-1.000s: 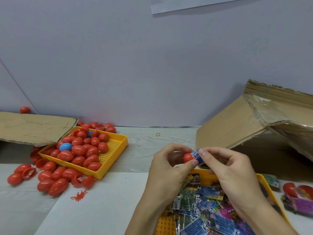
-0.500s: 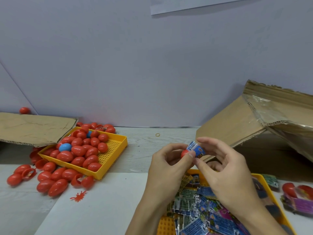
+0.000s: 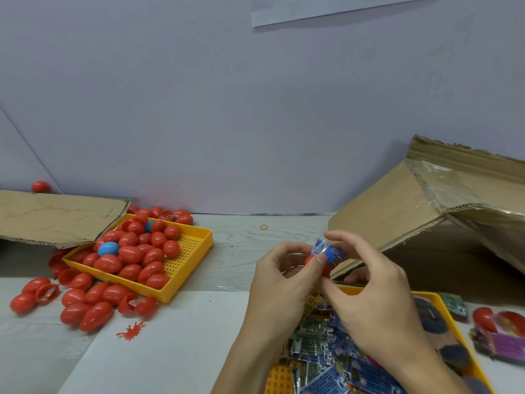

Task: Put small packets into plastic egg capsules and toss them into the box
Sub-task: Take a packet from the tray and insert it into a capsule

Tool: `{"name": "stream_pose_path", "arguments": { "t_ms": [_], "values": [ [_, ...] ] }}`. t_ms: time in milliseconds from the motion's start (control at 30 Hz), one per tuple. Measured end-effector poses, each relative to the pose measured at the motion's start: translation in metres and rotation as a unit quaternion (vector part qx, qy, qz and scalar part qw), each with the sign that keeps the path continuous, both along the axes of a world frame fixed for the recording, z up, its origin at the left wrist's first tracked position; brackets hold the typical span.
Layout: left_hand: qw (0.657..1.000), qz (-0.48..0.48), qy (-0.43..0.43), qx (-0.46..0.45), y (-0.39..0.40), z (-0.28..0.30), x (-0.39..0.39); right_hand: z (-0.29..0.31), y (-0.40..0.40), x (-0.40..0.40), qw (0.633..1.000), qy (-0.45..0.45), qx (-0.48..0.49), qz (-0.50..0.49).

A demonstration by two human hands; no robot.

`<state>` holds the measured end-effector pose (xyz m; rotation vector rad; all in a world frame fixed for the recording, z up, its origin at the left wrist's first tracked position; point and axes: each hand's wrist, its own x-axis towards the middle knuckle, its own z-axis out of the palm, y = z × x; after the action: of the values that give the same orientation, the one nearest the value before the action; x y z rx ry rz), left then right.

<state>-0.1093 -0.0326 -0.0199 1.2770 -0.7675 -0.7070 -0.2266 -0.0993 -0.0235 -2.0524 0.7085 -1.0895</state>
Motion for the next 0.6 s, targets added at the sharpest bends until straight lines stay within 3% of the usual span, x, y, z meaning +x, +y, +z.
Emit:
{"name": "stream_pose_path", "arguments": {
  "t_ms": [433, 600],
  "values": [
    [0.998, -0.020, 0.052, 0.005, -0.0011, 0.0001, -0.0016, 0.0003, 0.0017, 0.0001, 1.000, 0.002, 0.019, 0.005],
    [0.998, -0.053, 0.007, 0.022, -0.0012, -0.0001, -0.0033, -0.0003, 0.0012, -0.0001, 0.999, 0.016, 0.039, 0.026]
  ]
}}
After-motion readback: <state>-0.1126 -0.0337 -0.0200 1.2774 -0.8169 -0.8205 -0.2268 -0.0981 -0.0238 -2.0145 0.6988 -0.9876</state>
